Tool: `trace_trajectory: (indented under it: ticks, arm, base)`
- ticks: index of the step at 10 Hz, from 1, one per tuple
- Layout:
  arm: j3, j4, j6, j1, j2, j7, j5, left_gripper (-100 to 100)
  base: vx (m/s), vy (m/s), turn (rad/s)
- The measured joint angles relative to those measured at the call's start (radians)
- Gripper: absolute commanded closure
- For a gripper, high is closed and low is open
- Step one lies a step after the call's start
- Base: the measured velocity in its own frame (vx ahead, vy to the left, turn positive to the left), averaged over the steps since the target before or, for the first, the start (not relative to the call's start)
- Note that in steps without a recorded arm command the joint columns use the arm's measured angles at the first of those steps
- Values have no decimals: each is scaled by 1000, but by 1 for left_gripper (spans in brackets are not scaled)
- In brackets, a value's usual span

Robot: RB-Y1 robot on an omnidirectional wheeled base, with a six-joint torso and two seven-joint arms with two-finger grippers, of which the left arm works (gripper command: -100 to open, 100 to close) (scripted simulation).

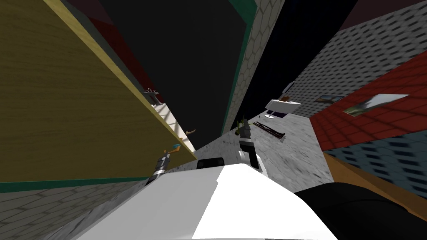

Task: Pull the door open

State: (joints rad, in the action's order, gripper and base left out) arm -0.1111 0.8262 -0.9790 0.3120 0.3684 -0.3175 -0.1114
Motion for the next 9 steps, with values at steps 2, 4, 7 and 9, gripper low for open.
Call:
trace_trajectory:
  ticks: [2, 4, 7, 9]
  arm:
    - [15, 4, -26, 22, 7, -13, 9, 100]
    - [29, 14, -48, 53, 11, -24, 16, 100]
    - [46, -9, -91, 62, 26, -43, 25, 100]
    - [53, -14, -107, 67, 31, -52, 29, 100]
  base:
    - [-181, 24, -111]
    - [-135, 27, -74]
    - [-142, 33, -103]
    - [-101, 18, -96]
